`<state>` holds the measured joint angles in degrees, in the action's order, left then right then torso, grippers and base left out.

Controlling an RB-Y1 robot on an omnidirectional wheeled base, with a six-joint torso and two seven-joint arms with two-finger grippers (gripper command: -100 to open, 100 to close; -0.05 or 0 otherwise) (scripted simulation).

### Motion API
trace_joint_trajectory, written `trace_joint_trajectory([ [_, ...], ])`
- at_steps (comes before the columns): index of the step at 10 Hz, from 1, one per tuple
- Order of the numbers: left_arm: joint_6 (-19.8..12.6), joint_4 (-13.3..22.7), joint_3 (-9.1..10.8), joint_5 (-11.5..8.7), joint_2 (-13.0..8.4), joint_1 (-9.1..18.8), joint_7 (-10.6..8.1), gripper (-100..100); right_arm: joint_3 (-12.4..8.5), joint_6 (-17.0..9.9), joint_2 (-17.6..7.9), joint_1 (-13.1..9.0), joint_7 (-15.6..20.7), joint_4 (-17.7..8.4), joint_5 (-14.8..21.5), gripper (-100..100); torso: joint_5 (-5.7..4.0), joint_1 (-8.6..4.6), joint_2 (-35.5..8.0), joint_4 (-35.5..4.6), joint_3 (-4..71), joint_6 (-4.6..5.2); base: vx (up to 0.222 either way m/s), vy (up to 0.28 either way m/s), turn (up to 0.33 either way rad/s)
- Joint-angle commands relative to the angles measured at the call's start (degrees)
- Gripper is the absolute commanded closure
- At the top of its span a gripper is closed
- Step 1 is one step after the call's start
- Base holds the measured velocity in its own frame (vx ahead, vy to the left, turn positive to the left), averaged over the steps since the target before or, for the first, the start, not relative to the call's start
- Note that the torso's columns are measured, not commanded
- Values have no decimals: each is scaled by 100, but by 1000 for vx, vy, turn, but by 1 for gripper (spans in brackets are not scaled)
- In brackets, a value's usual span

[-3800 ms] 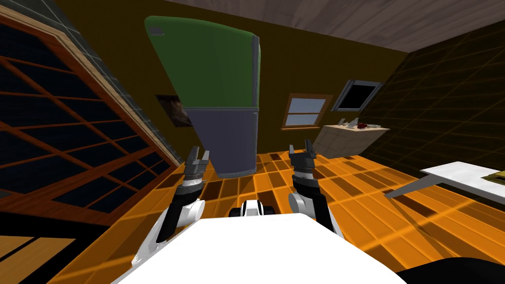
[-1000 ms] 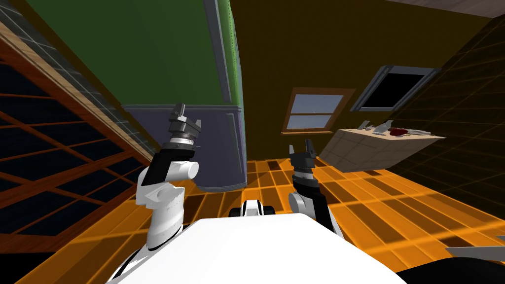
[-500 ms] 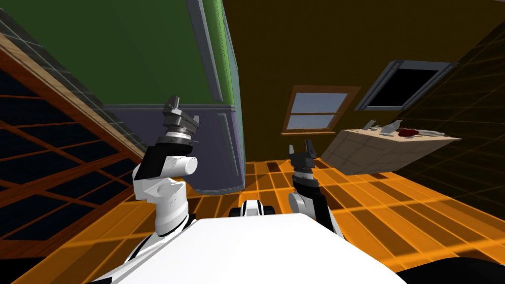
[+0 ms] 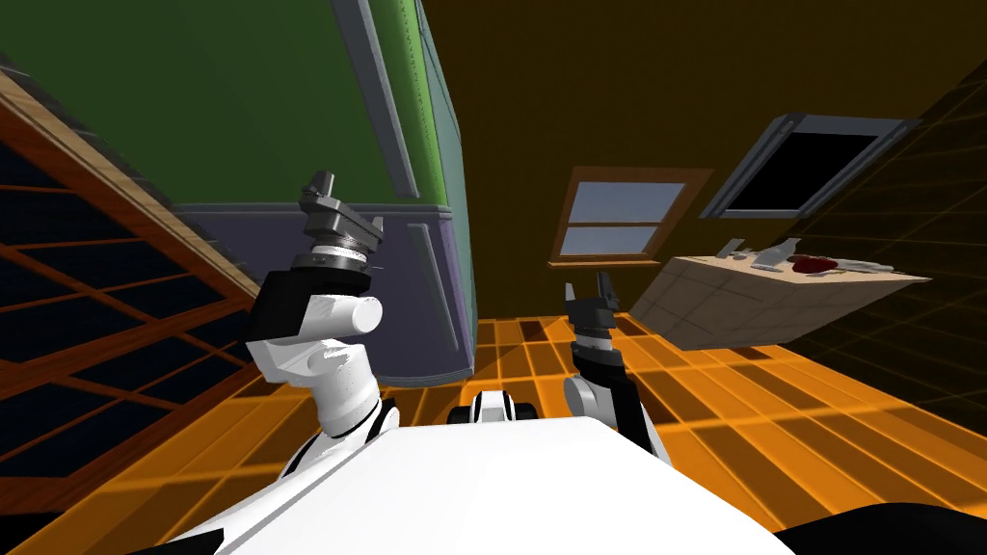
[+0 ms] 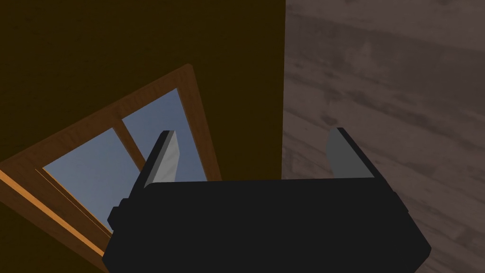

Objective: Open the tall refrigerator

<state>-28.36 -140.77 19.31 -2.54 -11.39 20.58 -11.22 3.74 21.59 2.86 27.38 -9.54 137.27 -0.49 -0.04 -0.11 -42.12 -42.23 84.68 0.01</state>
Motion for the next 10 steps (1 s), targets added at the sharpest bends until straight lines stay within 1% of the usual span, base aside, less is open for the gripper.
trace_joint_trajectory([
  [1,-321,-43,91,-21,143,242,-52,-100,0,0,0,-1,0,0,0,0,5,20,-17,-4,-10,0,76,-68,8],
  [3,-595,-95,176,-37,382,475,-98,-100,-1,0,-1,-1,0,0,0,0,7,20,-23,-8,-15,-1,83,-79,28],
  [5,-796,-132,237,-48,691,645,-132,-100,0,0,0,-1,0,0,0,0,0,1,-18,-6,-12,0,75,-90,16],
  [7,-915,-159,274,-55,1052,746,-152,-100,-1,0,-1,-1,0,0,0,0,6,18,-19,-2,-12,5,46,-51,23],
  [9,-959,-170,288,-57,1374,784,-160,-100,-1,0,-1,-2,0,-1,0,0,4,5,2,12,1,14,17,-21,1],
  [10,-924,-187,291,-50,1269,786,-153,-100,-1,0,-1,-2,0,-1,0,0,6,4,11,19,5,14,0,0,0],
])
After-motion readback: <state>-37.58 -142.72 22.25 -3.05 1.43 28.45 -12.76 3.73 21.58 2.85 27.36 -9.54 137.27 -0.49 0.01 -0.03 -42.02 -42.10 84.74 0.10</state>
